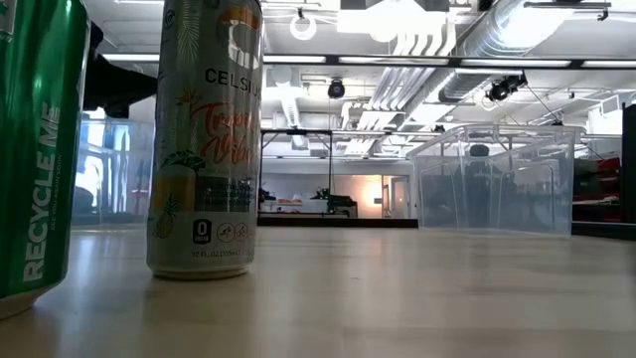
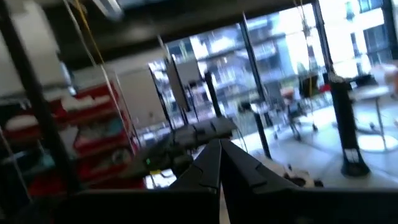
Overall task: Sort soda cans
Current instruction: Move the bottom left transparent bin to the top center of the table
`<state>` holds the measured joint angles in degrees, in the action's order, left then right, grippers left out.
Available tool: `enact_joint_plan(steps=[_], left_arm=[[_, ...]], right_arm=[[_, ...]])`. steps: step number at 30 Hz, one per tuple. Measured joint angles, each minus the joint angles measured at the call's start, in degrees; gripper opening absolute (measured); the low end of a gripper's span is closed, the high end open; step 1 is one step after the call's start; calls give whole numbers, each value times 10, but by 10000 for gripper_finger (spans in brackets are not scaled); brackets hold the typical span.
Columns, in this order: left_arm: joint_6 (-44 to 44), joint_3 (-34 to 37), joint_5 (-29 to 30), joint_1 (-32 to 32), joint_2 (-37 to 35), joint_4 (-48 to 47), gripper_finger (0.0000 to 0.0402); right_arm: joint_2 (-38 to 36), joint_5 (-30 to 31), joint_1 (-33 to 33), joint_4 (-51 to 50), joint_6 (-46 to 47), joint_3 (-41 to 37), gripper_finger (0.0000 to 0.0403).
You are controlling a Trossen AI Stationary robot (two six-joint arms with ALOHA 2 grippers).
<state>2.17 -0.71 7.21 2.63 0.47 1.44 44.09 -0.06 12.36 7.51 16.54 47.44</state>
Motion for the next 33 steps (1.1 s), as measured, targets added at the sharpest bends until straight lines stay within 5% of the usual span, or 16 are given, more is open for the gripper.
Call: enact_joint_plan(steps=[4,10,12,20,24,28,33], left_arm=[[-14,0,39,0,0,66,0],[-186,-9,56,1,4,346,0],[-213,-38,83,1,11,338,0],[-147,-289,133,1,177,83,0],[-97,-443,217,1,281,-172,0],[-184,-543,230,3,355,-405,0],[-342,-563,201,4,399,-521,5]], right_arm=[[88,59,0,-4,11,51,0],[192,95,5,-4,11,133,0],[221,95,9,-16,12,157,0],[297,90,48,-52,-24,225,0],[305,85,63,-73,-25,250,0],[302,85,69,-143,-31,270,0],[301,85,69,-204,-42,280,0]])
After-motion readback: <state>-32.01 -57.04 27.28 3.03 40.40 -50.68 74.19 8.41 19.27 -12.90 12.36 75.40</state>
